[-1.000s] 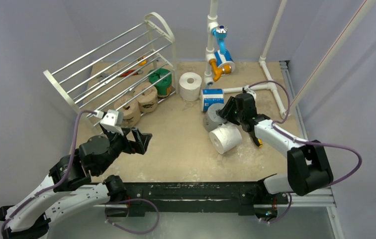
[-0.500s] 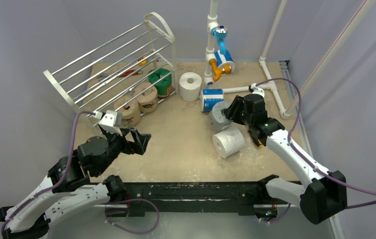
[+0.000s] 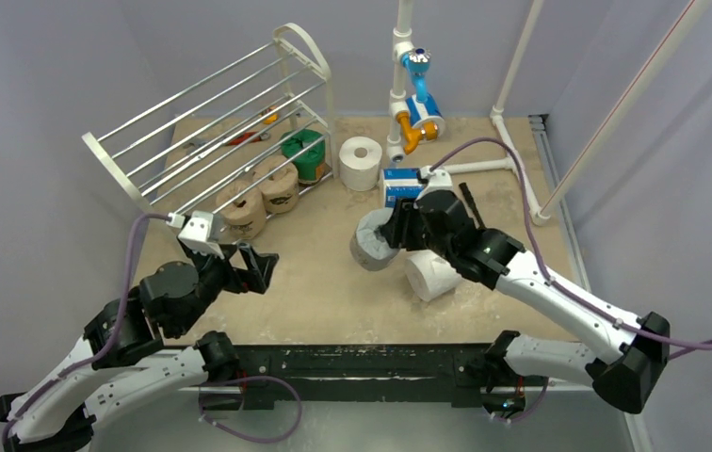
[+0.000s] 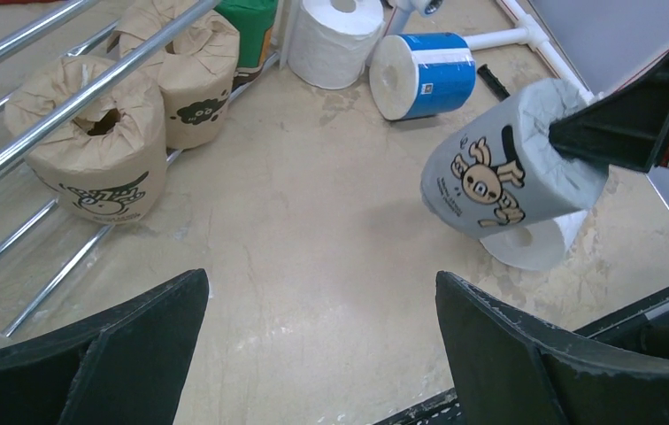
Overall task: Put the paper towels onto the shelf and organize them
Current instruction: Pick up the paper towel from the center of the board, then place the paper towel at the center of the board.
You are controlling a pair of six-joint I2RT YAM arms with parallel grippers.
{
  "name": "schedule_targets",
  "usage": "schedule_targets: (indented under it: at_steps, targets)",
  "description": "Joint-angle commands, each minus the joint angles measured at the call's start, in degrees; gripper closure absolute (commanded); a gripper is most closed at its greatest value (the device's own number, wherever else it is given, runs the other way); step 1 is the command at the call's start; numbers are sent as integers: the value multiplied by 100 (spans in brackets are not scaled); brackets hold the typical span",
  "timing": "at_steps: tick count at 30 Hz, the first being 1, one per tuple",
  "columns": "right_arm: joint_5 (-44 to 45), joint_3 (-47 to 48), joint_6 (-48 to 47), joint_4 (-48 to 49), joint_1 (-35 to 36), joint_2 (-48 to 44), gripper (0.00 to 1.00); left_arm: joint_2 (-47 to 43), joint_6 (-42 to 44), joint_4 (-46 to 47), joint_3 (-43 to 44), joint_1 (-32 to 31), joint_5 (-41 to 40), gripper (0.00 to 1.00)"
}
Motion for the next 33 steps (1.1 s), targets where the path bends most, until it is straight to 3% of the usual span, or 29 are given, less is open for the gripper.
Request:
schedule_targets:
  at_steps: [1, 8, 23, 29, 33]
  targets:
    - [331, 356, 139, 285, 790, 422, 54, -151, -93, -167, 258, -18, -303, 0]
    - [218, 550, 351, 1085, 1481, 1714, 54, -314, -256, -451, 265, -16, -419, 0]
    - [-142, 1497, 1072, 1735, 1595, 3495, 54, -719, -404, -1051, 363, -16, -759, 0]
    - [-212, 1757, 1145, 1644, 1728, 3747, 48, -711, -388, -1003, 304, -19, -773, 0]
    - [-179, 1890, 1135, 1454, 1752, 3777, 35, -694, -366, -979, 298, -16, -759, 0]
